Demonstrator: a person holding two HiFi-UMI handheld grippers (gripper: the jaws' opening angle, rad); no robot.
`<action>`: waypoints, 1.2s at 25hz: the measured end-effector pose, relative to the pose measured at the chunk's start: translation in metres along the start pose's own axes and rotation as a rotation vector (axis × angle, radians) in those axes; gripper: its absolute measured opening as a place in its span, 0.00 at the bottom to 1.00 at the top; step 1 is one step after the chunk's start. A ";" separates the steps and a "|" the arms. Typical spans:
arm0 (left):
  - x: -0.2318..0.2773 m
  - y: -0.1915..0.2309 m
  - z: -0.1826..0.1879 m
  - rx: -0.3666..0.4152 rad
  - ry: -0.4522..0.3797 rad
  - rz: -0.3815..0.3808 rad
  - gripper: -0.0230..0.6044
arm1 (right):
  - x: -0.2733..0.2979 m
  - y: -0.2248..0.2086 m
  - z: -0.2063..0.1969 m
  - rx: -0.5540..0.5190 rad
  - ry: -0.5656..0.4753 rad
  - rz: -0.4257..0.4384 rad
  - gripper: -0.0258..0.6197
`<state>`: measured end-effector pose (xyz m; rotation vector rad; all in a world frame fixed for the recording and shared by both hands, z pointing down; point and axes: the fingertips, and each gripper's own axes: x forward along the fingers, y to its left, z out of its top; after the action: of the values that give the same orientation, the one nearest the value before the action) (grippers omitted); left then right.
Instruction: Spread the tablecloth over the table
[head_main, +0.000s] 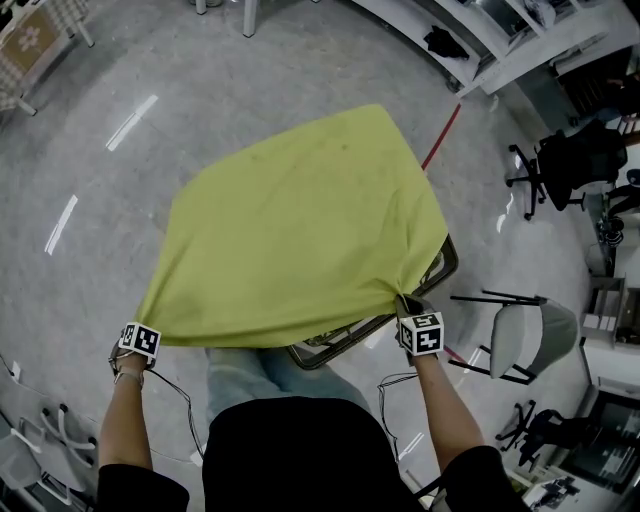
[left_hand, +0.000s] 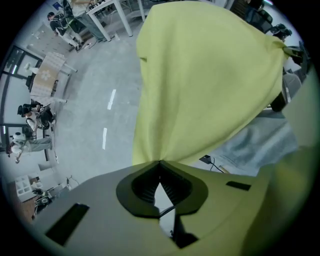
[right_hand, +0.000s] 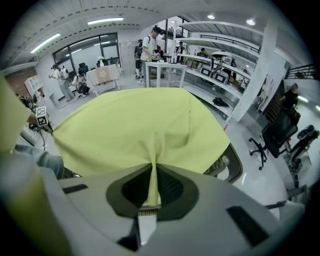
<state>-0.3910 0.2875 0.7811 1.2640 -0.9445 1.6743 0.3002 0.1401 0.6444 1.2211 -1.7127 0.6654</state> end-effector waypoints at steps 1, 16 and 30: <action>0.000 0.005 -0.004 -0.010 0.007 0.009 0.06 | 0.001 0.006 0.003 -0.009 -0.003 0.009 0.06; 0.003 -0.034 0.003 -0.003 -0.059 -0.108 0.06 | -0.004 -0.024 0.005 -0.015 0.004 -0.071 0.06; -0.040 -0.102 0.054 0.070 -0.282 -0.233 0.22 | -0.029 -0.086 -0.016 0.051 -0.036 -0.167 0.06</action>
<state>-0.2710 0.2713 0.7633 1.6224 -0.8682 1.3822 0.3889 0.1345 0.6194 1.4021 -1.6105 0.5924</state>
